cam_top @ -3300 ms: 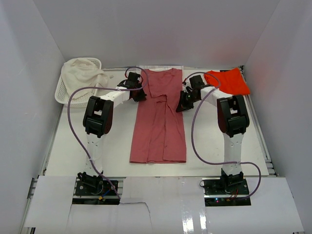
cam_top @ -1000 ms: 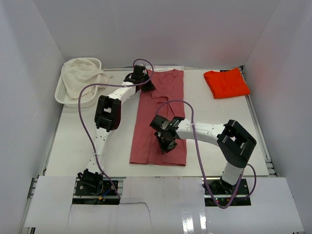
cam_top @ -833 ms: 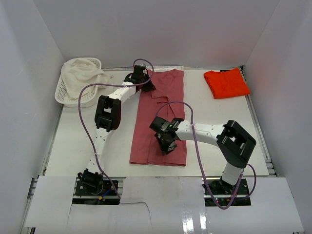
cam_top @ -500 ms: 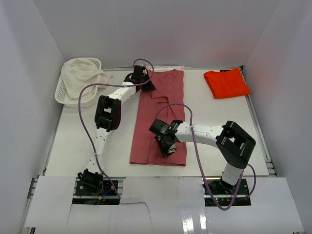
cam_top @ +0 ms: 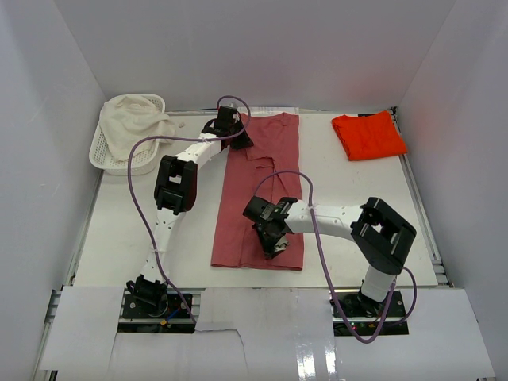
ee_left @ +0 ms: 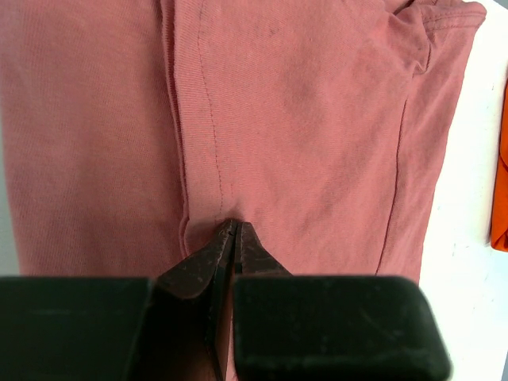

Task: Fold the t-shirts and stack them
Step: Rotate the tshirt 90 degrees

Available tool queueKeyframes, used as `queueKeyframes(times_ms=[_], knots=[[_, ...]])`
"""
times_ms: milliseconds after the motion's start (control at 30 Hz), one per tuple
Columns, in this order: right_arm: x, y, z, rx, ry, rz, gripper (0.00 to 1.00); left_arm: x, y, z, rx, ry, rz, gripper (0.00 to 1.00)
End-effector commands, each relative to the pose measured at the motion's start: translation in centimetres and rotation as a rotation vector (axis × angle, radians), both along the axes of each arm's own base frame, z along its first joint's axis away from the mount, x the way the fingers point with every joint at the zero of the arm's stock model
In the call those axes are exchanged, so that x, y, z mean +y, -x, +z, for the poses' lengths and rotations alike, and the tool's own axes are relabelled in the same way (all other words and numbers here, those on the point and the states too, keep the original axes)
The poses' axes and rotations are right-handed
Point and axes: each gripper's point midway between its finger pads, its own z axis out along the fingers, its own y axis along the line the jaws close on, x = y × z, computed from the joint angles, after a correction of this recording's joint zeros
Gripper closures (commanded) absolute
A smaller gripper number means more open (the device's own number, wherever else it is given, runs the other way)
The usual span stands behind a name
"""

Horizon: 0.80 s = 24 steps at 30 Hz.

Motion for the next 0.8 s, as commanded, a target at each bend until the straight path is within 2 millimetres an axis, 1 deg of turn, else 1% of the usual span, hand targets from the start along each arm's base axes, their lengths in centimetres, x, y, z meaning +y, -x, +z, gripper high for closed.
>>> queueKeyframes(times_ms=[0,133,200,300,500,700,767], knots=[[0.5,0.1,1.4,-0.025,-0.021,0.009,0.67,0.6,-0.3,1.9,-0.031,-0.007,0.007,0.85],[0.8,0.3,1.6,-0.033,-0.02,0.013,0.62,0.7,-0.2,1.9,-0.029,-0.011,0.006,0.85],[0.9,0.4,1.5,-0.03,-0.016,0.015,0.62,0.7,-0.2,1.8,-0.028,-0.013,0.005,0.85],[0.9,0.7,1.2,-0.024,-0.011,0.02,0.62,0.7,-0.2,1.8,-0.028,-0.013,0.005,0.85],[1.3,0.7,1.8,-0.035,-0.026,0.02,0.64,0.7,-0.2,1.8,-0.027,-0.011,0.003,0.85],[1.3,0.8,1.4,-0.027,-0.01,0.025,0.66,0.7,-0.1,1.6,-0.022,-0.011,0.003,0.85],[1.6,0.8,1.7,-0.033,-0.019,0.029,0.66,0.7,-0.1,1.6,-0.023,-0.012,0.002,0.85]])
